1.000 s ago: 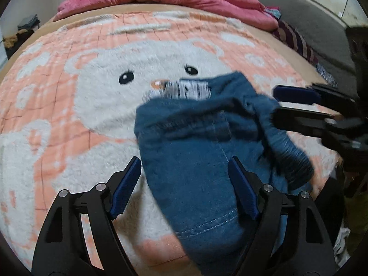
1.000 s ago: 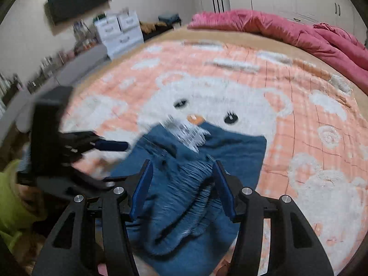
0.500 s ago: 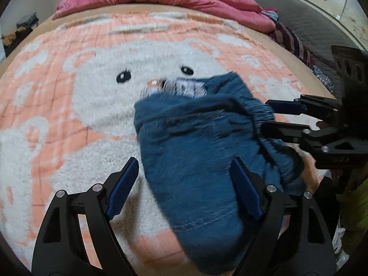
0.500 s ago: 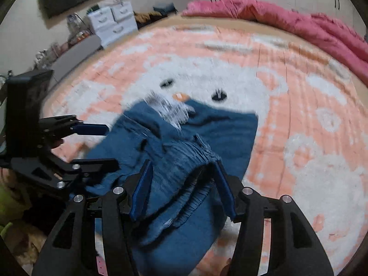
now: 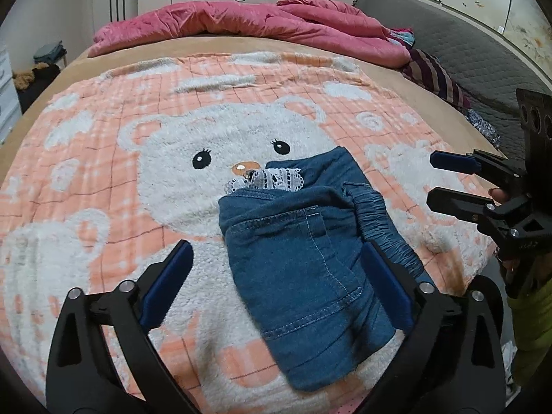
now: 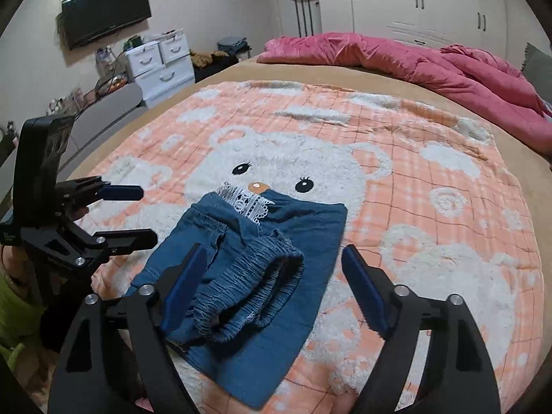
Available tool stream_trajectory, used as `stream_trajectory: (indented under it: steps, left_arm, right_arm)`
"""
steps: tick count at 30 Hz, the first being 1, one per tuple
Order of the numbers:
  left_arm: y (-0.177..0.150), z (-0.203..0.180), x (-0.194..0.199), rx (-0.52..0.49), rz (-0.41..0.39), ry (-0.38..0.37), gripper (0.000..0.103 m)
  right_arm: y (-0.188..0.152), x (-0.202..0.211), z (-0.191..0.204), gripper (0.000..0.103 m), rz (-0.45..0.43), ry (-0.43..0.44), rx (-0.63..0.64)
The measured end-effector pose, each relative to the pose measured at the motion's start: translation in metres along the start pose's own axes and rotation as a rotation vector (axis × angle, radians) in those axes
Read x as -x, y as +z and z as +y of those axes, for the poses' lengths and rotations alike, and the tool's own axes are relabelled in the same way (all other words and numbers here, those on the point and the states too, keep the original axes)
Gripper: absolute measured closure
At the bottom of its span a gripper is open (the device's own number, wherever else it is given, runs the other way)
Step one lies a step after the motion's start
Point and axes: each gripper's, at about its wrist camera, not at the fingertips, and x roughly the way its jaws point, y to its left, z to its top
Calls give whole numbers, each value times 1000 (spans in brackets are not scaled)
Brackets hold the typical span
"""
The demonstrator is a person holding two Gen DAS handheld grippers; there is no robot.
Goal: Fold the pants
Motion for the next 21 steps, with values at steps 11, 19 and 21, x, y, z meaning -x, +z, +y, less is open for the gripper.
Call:
stream_trajectory:
  steps: [11,19,21]
  left_arm:
    - [-3,2,-1,23,7,17,9]
    - [-18,20,-35,118,66,29,9]
    - [-22,22,-44,136,88,18,9]
  right_arm:
    - [-9,-1,-5,9,4,-50,-43]
    - [-21,-28,-10,9,66,-44,-105]
    - [-25,-38,-13,10,88,-23,-133]
